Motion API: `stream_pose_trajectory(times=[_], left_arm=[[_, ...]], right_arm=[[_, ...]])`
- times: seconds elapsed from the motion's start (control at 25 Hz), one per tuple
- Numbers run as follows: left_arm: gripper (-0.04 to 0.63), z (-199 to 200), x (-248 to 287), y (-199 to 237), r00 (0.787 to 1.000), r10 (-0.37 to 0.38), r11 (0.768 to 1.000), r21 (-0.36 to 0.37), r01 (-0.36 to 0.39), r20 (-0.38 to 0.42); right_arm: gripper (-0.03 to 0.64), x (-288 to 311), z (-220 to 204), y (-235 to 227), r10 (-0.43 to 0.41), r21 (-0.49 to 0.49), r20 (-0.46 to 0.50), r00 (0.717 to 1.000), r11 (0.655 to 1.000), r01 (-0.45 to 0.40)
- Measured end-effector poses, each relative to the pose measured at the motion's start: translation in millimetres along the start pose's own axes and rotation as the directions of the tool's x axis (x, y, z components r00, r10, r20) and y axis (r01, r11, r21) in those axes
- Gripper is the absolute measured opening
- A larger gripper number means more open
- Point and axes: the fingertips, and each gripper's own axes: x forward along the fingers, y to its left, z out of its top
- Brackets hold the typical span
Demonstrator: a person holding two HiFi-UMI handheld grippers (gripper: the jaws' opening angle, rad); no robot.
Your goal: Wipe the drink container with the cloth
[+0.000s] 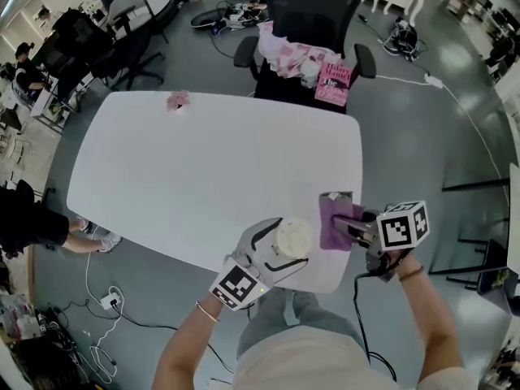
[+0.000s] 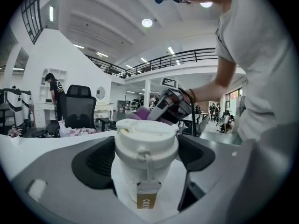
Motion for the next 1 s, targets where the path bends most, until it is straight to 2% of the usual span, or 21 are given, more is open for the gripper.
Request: stream_pose_trajectory(times=[0.2,0.36,0.48,0.6,0.8,1.0], left_arm=[[0.422,1.2,-1.5,-3.9,0.995,-0.1,0.995,0.026,0.1,-0.008],[0.422,1.0,-2.0,-6.4,0.987,-0.163,0.986,0.042,0.163,-0.014],[0.422,3.6,-3.1,-7.9,0.981,-0.192,0.98,0.048,0.192,-0.013],[0.422,4.6,-2.5,-7.6,0.977,-0.214,0.975,0.054,0.214,-0.013],[0.422,-2.7,-2.6,-8.3,0.97,-0.244,0.968,0.053,0.245,-0.021],[0.422,-3.0,-3.9,-7.3,0.965,-0.26,0.964,0.06,0.26,-0.013]], right_arm=[[0.063,9.8,20.2,16.0,0.078,-0.086,-0.179,0.981,0.992,-0.094],[0.063,26.8,34.9,25.5,0.119,-0.157,-0.351,0.929,0.97,-0.184],[0.063,39.1,40.3,31.9,0.127,-0.182,-0.49,0.862,0.953,-0.244],[0.063,47.7,39.8,34.8,0.134,-0.175,-0.615,0.777,0.938,-0.3],[0.063,56.2,37.0,37.8,0.143,-0.134,-0.746,0.65,0.924,-0.357],[0.063,70.8,28.0,36.1,0.132,-0.116,-0.811,0.57,0.919,-0.378]])
